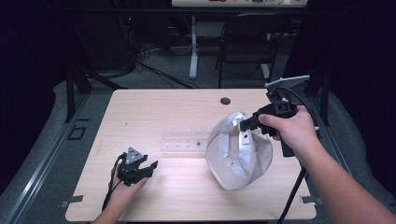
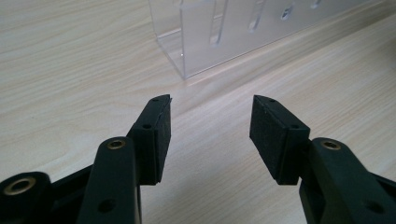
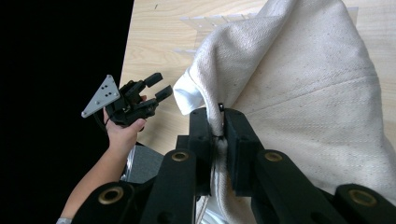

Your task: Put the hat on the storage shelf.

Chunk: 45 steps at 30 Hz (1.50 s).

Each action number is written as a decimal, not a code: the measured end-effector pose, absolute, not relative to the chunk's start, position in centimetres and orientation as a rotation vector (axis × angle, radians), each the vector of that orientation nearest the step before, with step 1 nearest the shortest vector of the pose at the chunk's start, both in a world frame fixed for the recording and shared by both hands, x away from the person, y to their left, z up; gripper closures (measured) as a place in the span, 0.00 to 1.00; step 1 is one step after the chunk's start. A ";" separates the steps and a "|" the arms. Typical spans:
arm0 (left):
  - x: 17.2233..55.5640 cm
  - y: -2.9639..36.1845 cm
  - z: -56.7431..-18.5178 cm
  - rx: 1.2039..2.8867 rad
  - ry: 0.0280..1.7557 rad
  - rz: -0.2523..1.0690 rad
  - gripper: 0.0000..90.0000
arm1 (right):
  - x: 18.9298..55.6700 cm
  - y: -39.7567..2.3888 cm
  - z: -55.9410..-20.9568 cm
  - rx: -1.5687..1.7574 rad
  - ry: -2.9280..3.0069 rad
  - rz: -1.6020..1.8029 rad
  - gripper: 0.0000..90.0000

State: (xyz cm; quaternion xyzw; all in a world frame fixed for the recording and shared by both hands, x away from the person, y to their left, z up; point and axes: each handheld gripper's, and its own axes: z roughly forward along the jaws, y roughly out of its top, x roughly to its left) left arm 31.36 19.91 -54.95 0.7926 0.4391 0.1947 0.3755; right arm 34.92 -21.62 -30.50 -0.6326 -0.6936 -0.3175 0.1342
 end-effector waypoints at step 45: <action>30.1 11.4 -51.1 2.060 0.857 0.428 0.51 | 38.5 -19.2 -28.9 -1.825 -1.966 -1.045 0.92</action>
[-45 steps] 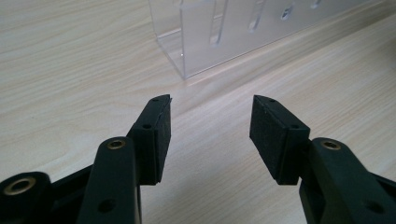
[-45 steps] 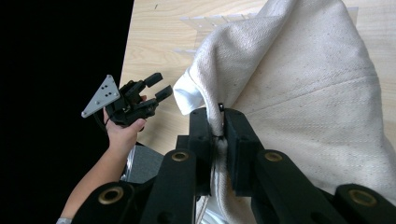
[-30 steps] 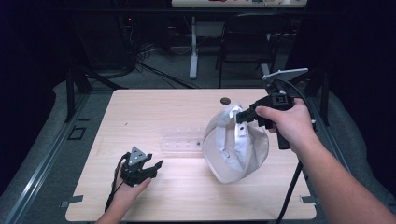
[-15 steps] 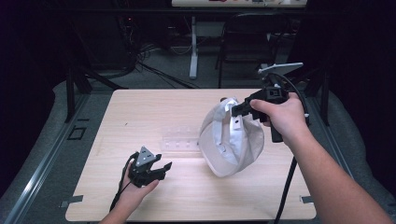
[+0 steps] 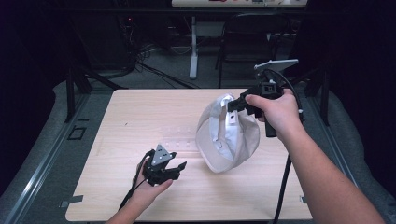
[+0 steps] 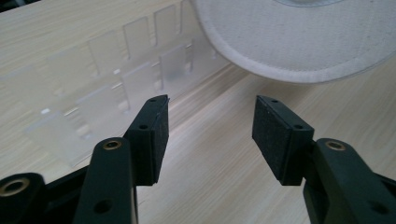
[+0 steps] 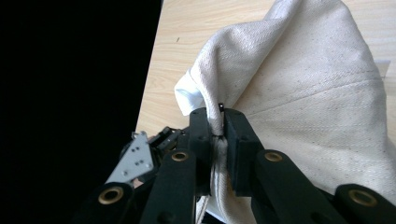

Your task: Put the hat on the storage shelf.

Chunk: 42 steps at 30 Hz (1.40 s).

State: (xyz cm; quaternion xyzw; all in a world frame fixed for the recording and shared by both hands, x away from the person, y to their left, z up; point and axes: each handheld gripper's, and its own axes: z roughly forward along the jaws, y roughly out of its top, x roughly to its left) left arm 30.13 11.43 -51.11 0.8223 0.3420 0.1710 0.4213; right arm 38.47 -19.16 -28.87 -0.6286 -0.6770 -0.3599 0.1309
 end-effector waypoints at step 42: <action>28.7 1.8 -50.2 2.130 0.693 0.520 0.62 | 39.5 -17.0 -28.4 -1.810 -1.967 -1.066 0.92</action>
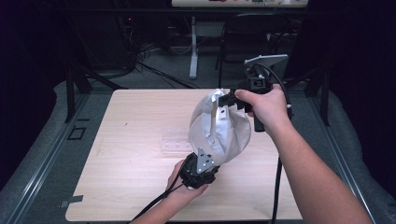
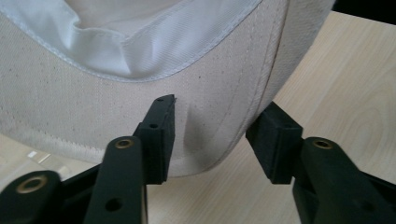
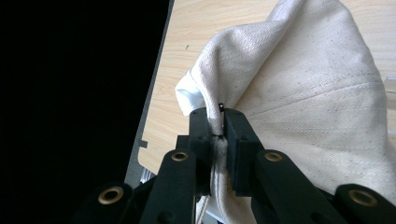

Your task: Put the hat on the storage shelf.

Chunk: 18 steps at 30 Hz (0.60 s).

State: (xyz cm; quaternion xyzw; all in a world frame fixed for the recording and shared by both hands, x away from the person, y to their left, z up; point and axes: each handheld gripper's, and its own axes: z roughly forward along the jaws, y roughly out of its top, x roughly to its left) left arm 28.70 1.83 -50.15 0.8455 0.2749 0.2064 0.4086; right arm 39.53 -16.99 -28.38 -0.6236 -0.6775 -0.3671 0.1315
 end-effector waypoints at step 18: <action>30.9 6.1 -48.6 2.068 0.699 0.489 0.89 | 39.5 -17.2 -27.9 -1.817 -1.965 -1.099 0.91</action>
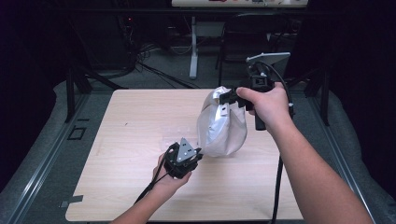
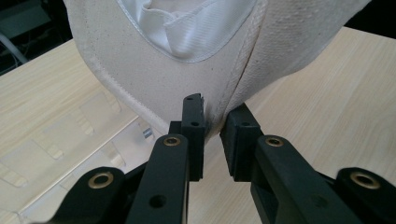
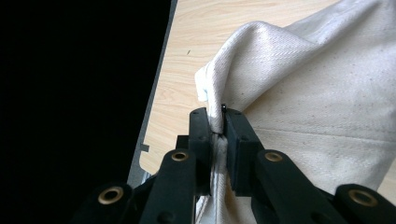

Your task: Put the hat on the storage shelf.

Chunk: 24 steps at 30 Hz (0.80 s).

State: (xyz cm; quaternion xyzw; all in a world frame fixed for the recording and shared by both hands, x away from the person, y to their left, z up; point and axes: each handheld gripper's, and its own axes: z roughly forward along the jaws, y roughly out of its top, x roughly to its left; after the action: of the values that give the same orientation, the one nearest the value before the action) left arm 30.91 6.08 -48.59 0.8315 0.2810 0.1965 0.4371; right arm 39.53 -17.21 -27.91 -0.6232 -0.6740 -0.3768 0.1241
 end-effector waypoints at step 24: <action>34.9 7.6 -49.7 2.030 0.725 0.390 0.91 | 40.9 -16.1 -29.6 -1.823 -1.965 -1.072 0.92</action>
State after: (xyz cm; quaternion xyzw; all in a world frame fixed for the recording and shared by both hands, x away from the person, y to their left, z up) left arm 34.94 7.65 -49.65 0.8238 0.2944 0.1583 0.4579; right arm 40.86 -16.06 -29.57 -0.6264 -0.6751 -0.3682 0.1271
